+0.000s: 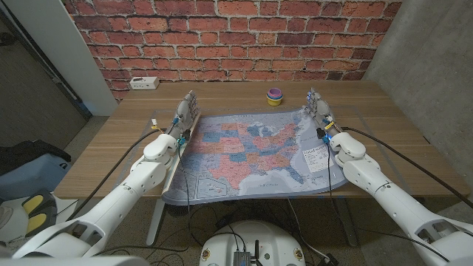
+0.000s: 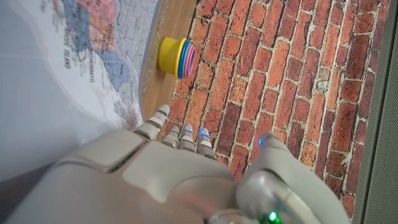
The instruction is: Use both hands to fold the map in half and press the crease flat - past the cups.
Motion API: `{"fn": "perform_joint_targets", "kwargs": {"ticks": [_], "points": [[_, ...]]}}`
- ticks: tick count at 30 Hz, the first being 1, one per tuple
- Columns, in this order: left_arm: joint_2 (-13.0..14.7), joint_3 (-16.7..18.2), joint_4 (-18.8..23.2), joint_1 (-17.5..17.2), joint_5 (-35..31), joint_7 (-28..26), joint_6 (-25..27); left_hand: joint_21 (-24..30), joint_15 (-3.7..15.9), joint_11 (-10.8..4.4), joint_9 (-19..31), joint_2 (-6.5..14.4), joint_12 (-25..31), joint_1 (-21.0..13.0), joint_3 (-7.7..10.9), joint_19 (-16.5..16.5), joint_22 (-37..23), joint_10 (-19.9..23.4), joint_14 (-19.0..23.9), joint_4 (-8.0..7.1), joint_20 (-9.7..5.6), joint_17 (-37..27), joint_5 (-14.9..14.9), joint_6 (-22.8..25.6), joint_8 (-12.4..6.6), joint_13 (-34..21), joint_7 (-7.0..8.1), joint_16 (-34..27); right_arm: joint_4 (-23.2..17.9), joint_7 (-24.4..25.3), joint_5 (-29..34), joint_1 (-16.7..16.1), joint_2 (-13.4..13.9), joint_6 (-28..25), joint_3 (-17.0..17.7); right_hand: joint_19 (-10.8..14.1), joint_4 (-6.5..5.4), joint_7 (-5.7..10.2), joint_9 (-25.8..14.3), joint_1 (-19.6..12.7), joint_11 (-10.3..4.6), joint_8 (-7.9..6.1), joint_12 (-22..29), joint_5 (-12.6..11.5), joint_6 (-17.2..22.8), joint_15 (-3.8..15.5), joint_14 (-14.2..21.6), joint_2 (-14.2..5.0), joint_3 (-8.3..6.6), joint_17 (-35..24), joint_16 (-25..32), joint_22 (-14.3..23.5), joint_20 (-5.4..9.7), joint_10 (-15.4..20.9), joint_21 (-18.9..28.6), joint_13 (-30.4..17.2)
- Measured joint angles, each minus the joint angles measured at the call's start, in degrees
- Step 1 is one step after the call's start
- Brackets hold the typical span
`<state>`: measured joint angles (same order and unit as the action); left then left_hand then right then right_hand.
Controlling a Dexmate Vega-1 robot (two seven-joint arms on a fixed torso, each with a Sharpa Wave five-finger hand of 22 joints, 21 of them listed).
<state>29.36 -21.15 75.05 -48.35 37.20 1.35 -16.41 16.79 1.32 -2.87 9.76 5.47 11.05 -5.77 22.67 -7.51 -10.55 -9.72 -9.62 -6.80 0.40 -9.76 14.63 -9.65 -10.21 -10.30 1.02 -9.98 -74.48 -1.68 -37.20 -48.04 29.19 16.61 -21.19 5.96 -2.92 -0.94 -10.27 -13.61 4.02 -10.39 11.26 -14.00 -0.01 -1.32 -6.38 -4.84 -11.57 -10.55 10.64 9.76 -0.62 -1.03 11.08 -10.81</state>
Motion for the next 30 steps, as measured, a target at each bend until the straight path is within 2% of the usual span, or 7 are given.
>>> {"fn": "perform_joint_targets", "kwargs": {"ticks": [10,12,15,19,21,24,30], "points": [[0.67,-0.04,1.66,-0.55,-1.31,-1.69,0.53,0.0,0.0,0.01,0.0,0.0,0.0,0.0,0.0,-0.21,0.0,0.01,0.0,0.0,0.21,0.01,0.0,0.0,0.0,-0.02,0.0,-0.18,-1.64,1.71,1.15,-0.84,0.88,-0.5,0.06,-0.01,0.09,0.0,-0.02,0.0,-0.01,-0.06,0.0,-0.21,0.0,0.0,0.0,0.0,-0.09,0.0,0.0,0.0,0.0,0.0,0.0,0.0],[0.99,-0.14,2.42,-0.82,-2.12,-2.68,0.88,-0.28,0.0,0.01,0.0,-0.02,0.41,-0.02,0.0,-1.19,0.01,0.01,0.0,0.0,1.2,0.01,0.0,-0.31,-0.19,-0.02,0.35,-0.22,-2.08,2.09,1.53,-0.97,1.14,-0.74,-0.06,-0.01,0.24,0.0,-0.02,-0.38,0.01,-0.22,0.0,-0.21,0.0,0.0,0.0,-0.38,-0.24,0.0,0.0,0.0,0.0,0.01,0.0,0.0],[1.68,-0.29,4.24,-1.4,-3.69,-4.74,1.64,-1.94,-0.64,0.01,0.0,-0.58,0.62,-0.58,-0.19,-2.32,0.01,0.01,-0.17,0.66,4.06,0.09,0.0,-0.25,-0.56,-0.01,1.31,-0.22,-2.86,3.0,2.49,-1.19,1.62,-1.47,-0.31,0.41,0.97,0.27,0.06,-1.3,0.39,-0.43,0.0,-0.2,0.26,-0.04,0.05,-1.31,-0.98,0.1,0.0,0.0,-0.42,0.42,0.0,0.03],[2.84,-0.43,7.64,-2.49,-6.77,-9.0,3.62,-3.38,-3.36,0.01,-0.01,-0.84,0.83,-1.28,-0.57,-2.33,-0.27,0.02,-0.22,1.04,7.75,0.0,0.0,-0.09,-0.61,-0.01,2.45,-0.22,-4.51,4.75,4.43,-1.52,2.69,-2.85,-0.9,0.55,2.24,0.09,0.15,-3.35,0.59,-0.65,0.27,-0.2,1.43,-0.85,0.87,-2.1,-2.24,0.17,0.0,-0.01,-1.08,1.3,0.0,0.16],[3.41,-0.5,9.42,-3.05,-8.37,-10.42,5.0,-3.71,-4.8,0.37,-0.01,-0.88,0.83,-1.32,-0.43,-2.34,-0.27,-0.28,-0.21,1.37,8.95,0.0,-0.21,-0.29,-0.6,-0.01,3.03,-0.5,-5.15,5.4,5.21,-1.61,3.08,-3.4,-1.12,0.69,2.71,0.22,0.15,-3.92,0.52,-0.7,0.41,-0.2,1.65,-1.05,1.07,-2.26,-2.71,0.17,0.44,-0.01,-1.35,1.8,0.0,0.16],[4.23,-0.62,12.05,-3.81,-10.67,-14.36,7.15,-3.71,-5.91,1.03,-0.01,-1.07,0.83,-1.51,-0.49,-2.52,-0.27,-0.14,-0.23,1.78,9.35,0.01,-0.51,0.35,-0.6,-0.01,3.84,-0.66,-7.0,7.27,7.58,-1.81,4.2,-5.04,-1.8,0.9,3.4,0.37,0.08,-4.79,0.7,-0.88,0.64,-0.2,2.32,-1.1,1.63,-2.67,-3.41,0.17,0.44,-0.01,-1.57,2.62,0.0,0.16],[5.61,-0.94,16.75,-5.04,-15.74,-20.56,12.42,-4.15,-5.95,1.57,-0.01,-1.45,1.06,-2.8,-0.35,-2.56,-0.27,-0.06,-0.19,2.68,9.76,0.01,-0.86,1.05,-0.82,-0.01,4.53,-0.66,-10.72,10.78,12.43,-1.98,6.28,-9.31,-3.24,1.43,5.08,0.82,-0.02,-7.04,0.65,-0.88,0.66,0.26,3.92,-1.03,2.91,-3.28,-4.61,0.28,0.44,-0.01,-2.06,4.06,0.41,0.15]]}}
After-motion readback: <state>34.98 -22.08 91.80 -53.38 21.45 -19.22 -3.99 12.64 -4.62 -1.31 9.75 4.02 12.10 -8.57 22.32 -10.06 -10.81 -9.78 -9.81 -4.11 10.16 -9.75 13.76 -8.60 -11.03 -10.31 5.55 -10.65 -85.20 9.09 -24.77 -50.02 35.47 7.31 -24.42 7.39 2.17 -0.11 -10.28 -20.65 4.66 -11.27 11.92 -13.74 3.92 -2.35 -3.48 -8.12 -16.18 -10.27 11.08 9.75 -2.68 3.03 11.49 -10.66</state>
